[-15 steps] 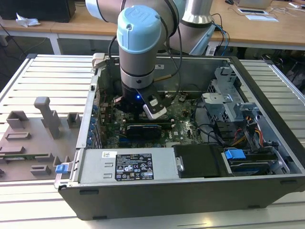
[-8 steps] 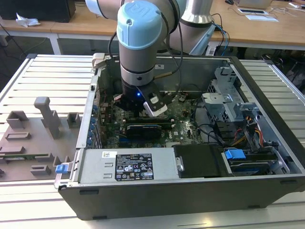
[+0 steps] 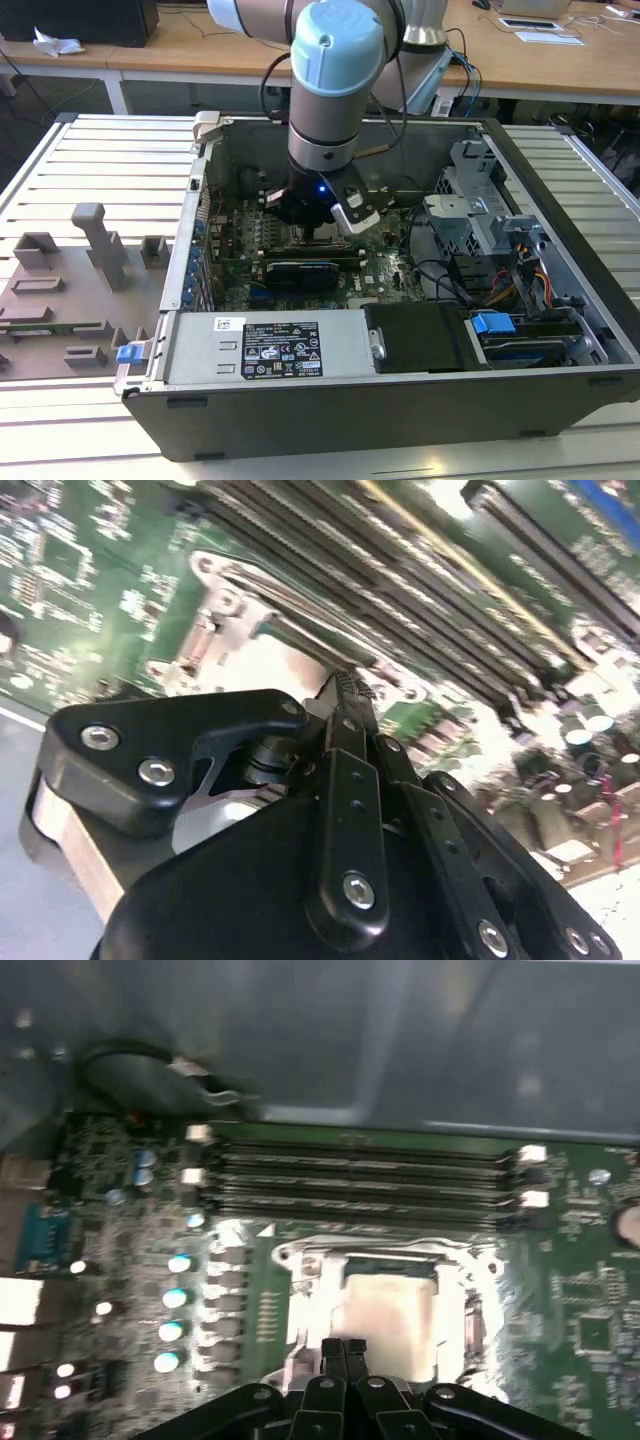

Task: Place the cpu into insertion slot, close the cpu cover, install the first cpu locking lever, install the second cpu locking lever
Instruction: 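Install the second cpu locking lever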

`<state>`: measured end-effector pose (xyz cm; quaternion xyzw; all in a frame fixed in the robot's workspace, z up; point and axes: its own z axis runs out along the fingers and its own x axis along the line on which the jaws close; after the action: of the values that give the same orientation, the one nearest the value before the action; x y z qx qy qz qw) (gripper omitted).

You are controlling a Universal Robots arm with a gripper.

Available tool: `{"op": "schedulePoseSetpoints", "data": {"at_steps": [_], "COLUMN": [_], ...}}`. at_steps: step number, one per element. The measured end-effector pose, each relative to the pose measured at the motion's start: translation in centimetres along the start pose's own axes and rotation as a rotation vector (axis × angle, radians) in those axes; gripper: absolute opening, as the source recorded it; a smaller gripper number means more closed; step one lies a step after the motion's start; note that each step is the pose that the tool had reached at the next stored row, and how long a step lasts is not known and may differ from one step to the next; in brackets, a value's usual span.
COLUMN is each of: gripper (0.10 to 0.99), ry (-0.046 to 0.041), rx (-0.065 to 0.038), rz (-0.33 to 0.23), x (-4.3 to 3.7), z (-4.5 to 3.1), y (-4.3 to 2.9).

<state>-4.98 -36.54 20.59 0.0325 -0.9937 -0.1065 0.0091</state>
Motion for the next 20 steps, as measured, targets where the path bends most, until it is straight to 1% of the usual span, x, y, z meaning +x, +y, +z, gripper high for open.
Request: {"op": "schedulePoseSetpoints", "data": {"at_steps": [2,3,4,5,6,7,8,11,14,15,16,19,20], "gripper": [0.106,0.106,0.106,0.106,0.106,0.106,0.106,0.106,0.106,0.106,0.106,0.106,0.106], "ry": [0.0036,0.0052,0.007,0.008,0.0093,0.0101,0.0115,0.0135,0.0151,0.0155,0.0156,0.0154,0.0154], "rx": [0.001,0.024,0.05,0.068,0.089,0.102,0.124,0.156,0.183,0.187,0.188,0.188,0.188], "rz": [0.001,0.002,0.002,0.003,0.003,0.003,0.004,0.005,0.006,0.006,0.006,0.006,0.006], "x": [-0.91,-1.18,-1.24,-1.26,-1.28,-1.3,-1.32,-1.39,-1.47,-1.47,-1.47,-1.46,-1.46], "z": [0.05,0.08,0.04,0.03,0.03,0.02,-0.03,-0.04,-0.12,-0.39,-0.84,-2.52,-2.94], "y": [0.19,0.42,0.56,0.67,0.88,1.03,1.41,2.27,3.26,3.48,3.67,4.13,4.23]}}
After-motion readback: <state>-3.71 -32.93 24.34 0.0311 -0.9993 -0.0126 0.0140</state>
